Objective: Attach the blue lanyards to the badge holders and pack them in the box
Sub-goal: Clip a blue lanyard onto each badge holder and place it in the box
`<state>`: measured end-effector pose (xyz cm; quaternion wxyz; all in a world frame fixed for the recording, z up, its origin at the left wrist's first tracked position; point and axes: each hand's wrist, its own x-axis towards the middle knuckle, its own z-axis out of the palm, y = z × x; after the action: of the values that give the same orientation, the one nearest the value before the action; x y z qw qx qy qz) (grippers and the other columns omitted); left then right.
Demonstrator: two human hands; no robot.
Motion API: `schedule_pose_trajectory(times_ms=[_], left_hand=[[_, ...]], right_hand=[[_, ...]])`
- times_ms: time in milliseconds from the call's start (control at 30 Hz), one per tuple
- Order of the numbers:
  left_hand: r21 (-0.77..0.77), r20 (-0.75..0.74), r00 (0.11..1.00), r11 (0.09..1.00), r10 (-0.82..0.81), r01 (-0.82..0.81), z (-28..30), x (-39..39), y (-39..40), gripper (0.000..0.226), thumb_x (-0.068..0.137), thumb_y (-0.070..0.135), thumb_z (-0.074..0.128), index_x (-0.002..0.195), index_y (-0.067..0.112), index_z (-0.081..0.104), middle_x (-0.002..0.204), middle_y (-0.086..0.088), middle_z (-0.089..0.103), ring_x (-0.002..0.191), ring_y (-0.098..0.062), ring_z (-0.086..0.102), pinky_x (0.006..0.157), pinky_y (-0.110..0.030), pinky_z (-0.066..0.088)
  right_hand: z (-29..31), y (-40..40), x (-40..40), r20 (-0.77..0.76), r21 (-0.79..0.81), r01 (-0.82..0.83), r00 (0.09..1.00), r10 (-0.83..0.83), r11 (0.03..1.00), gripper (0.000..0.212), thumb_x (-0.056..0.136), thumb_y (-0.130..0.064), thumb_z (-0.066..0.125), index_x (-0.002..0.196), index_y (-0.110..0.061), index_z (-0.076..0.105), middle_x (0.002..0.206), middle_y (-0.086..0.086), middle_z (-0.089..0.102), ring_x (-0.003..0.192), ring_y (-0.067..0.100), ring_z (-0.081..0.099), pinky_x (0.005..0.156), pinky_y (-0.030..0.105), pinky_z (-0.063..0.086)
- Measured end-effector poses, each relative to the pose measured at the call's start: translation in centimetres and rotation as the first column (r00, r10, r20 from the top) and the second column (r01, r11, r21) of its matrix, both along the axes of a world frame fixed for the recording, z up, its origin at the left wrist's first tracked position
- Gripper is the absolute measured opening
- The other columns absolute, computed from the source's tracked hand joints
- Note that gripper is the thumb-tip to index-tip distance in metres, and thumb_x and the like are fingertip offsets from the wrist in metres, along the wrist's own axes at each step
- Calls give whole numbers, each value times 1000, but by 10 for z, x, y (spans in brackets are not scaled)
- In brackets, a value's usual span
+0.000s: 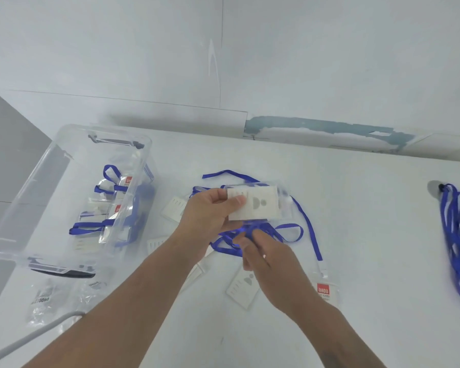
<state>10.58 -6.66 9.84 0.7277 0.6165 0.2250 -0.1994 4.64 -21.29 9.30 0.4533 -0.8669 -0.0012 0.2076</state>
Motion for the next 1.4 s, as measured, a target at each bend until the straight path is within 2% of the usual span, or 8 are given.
schedule_pose_trajectory(times_ms=[233,433,600,767,1000,1200,1300,1400], left_hand=[[410,61,947,873,-314,264,3,-4,14,9,88,23,73,88,14,72,78,2,76,74,-16,73,69,-24,61],[-13,-23,875,875,-484,484,21,-5,29,18,83,16,75,96,3,74,95,-11,75,90,-26,70,75,-31,61],[-347,-65,983,928,-172,139,20,-4,20,24,77,17,73,98,4,71,115,-25,69,98,-30,68,80,-35,61],[102,20,994,989,106,-107,9,0,17,5,89,13,71,89,8,72,77,-3,76,71,-17,74,67,-27,61],[334,38,964,912,-265,237,16,-9,29,8,87,18,73,94,14,73,83,-1,78,80,-19,75,69,-27,61],[-7,69,967,969,-245,246,32,-13,39,9,80,14,74,89,11,76,93,-10,77,81,-23,74,68,-27,59],[-280,35,997,957,-67,74,36,-14,36,15,74,17,71,86,9,73,86,-10,75,71,-18,72,62,-24,60],[-392,-36,993,912,116,-120,37,-10,32,10,77,14,68,85,8,69,81,-6,75,66,-14,72,57,-21,58]], right_hand=[[54,-33,36,149,-296,-127,973,177,947,19,89,-48,58,81,-31,64,77,-18,61,69,3,54,60,21,41],[55,-48,59,34,116,51,998,-55,992,6,83,-29,75,77,-29,77,75,-9,73,62,2,61,59,11,46],[26,-29,39,-207,270,262,956,-210,926,41,87,1,58,53,-21,69,50,-3,55,53,18,48,62,33,43],[25,-5,11,-107,91,-27,994,37,995,30,98,-36,50,85,-12,64,62,-9,45,54,6,36,57,20,34],[64,-18,51,167,-133,-85,980,106,988,9,90,-39,63,91,-37,73,85,-22,69,78,-1,62,72,18,50],[53,-18,84,77,249,84,991,-107,965,5,87,-23,73,87,-24,78,71,-16,72,58,-2,60,56,7,43],[31,-16,78,-158,435,245,968,-194,867,16,84,-17,67,77,-26,79,67,5,61,58,16,50,57,24,44],[18,-6,61,-245,363,215,961,-129,907,37,92,-14,56,59,-23,69,54,3,37,52,17,25,47,23,28]])
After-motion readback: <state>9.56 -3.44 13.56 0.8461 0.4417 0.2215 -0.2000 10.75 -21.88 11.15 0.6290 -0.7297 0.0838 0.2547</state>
